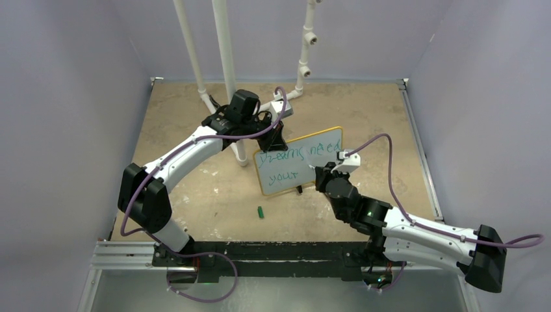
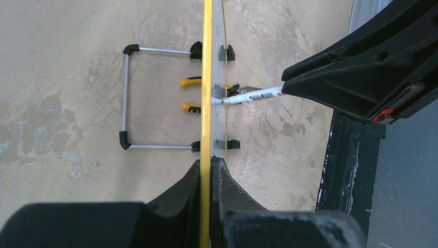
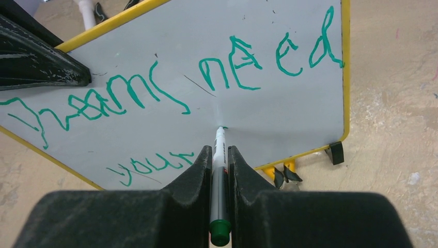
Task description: Write a sentence on the whiteboard
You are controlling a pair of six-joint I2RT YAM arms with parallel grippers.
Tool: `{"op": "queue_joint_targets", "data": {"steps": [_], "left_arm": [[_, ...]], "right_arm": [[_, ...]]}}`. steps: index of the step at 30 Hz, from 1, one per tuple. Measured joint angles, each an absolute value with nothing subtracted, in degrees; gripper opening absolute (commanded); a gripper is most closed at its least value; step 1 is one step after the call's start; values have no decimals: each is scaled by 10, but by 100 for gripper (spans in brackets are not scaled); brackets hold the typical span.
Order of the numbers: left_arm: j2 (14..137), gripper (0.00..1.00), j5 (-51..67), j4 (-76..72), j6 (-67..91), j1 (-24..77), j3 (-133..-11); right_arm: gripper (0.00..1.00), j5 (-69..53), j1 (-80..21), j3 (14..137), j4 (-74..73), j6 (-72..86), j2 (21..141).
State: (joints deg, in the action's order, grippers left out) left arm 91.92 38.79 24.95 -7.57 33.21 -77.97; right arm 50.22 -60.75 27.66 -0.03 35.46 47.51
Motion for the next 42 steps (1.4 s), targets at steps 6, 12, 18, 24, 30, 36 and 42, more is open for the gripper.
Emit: {"op": "queue_joint_targets", "data": {"steps": [6, 12, 18, 24, 30, 36, 42], "left_arm": [[919, 0, 388, 249, -76, 331, -780], [919, 0, 388, 250, -75, 330, -780], [919, 0, 388, 250, -75, 330, -780], [919, 0, 388, 250, -75, 330, -780], [919, 0, 388, 250, -75, 330, -780], [919, 0, 388, 250, -75, 330, -780], [919, 0, 387, 249, -71, 330, -780]], "right_arm": [[0, 491, -608, 277, 3, 356, 481], [0, 485, -608, 277, -11, 361, 487], [0, 488, -608, 277, -35, 375, 486], [0, 489, -608, 277, -39, 385, 488], [0, 488, -608, 277, -26, 381, 487], [0, 489, -608, 276, -11, 386, 484], [0, 506, -611, 276, -13, 401, 503]]}}
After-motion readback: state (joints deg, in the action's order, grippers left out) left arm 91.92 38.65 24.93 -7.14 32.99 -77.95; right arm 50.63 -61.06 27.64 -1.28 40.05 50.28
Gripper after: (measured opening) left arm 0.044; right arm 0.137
